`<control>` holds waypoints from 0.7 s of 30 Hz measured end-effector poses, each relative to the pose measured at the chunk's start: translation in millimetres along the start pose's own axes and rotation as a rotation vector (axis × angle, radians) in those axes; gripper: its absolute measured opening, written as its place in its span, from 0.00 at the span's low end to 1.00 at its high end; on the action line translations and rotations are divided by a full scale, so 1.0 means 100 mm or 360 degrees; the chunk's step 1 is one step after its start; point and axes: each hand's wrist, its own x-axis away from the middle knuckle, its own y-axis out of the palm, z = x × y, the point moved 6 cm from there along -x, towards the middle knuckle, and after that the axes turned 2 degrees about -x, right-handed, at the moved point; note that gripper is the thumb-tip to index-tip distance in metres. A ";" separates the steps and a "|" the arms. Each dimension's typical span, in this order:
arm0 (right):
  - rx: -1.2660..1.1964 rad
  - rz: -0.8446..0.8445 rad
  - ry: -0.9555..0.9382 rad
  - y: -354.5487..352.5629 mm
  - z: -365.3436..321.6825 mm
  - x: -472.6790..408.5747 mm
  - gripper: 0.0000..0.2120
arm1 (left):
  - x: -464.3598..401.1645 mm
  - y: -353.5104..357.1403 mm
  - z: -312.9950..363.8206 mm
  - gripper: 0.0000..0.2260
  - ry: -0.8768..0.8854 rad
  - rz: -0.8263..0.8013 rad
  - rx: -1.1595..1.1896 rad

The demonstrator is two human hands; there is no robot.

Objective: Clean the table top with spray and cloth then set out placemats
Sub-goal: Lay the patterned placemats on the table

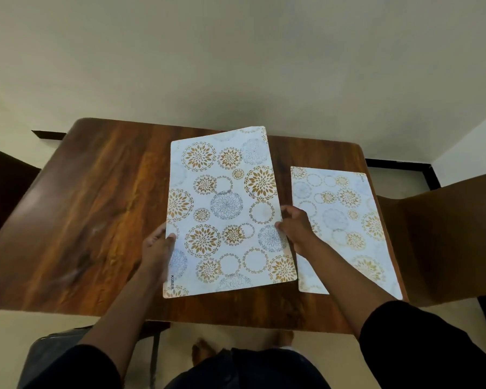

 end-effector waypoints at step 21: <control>0.0139 -0.0047 0.0138 2.14 0.00 -0.15 0.13 | 0.30 -1.61 0.06 0.34 0.0419 0.0828 -0.0870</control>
